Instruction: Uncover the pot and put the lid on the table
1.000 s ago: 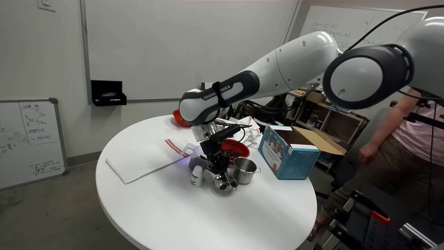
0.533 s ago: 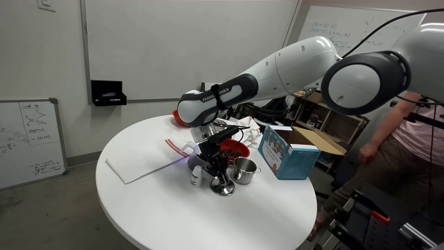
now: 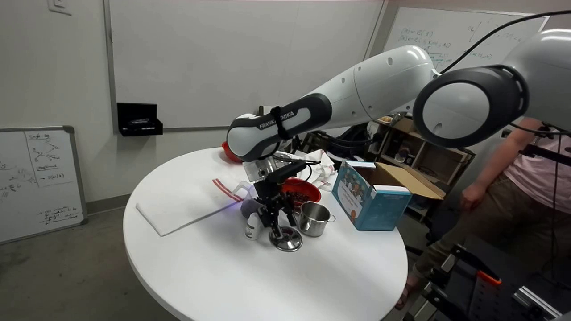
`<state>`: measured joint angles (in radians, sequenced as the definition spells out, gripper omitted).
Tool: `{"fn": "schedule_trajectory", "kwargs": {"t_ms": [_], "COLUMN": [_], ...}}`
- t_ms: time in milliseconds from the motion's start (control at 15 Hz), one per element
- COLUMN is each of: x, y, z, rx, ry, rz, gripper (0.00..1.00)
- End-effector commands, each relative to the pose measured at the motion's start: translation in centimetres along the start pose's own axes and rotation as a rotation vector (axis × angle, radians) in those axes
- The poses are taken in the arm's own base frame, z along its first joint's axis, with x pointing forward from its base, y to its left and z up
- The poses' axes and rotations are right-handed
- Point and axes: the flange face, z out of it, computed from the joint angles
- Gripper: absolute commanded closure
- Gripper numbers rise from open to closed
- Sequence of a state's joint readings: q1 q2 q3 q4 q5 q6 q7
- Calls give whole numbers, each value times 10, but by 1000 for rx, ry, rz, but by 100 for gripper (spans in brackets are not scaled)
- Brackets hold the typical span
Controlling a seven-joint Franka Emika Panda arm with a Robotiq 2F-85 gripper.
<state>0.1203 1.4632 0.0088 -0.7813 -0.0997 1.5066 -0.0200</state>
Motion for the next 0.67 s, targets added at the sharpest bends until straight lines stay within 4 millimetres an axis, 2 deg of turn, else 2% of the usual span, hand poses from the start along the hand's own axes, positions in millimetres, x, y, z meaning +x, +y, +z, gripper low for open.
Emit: {"fn": "schedule_trajectory", "kwargs": {"t_ms": [0,600], "x": [-3,-11], "y": [1,18], "z": [-21,-52], "rx": [-21,-26], "ry": [41,115], "rz": [2,23], "gripper": [0,0]}}
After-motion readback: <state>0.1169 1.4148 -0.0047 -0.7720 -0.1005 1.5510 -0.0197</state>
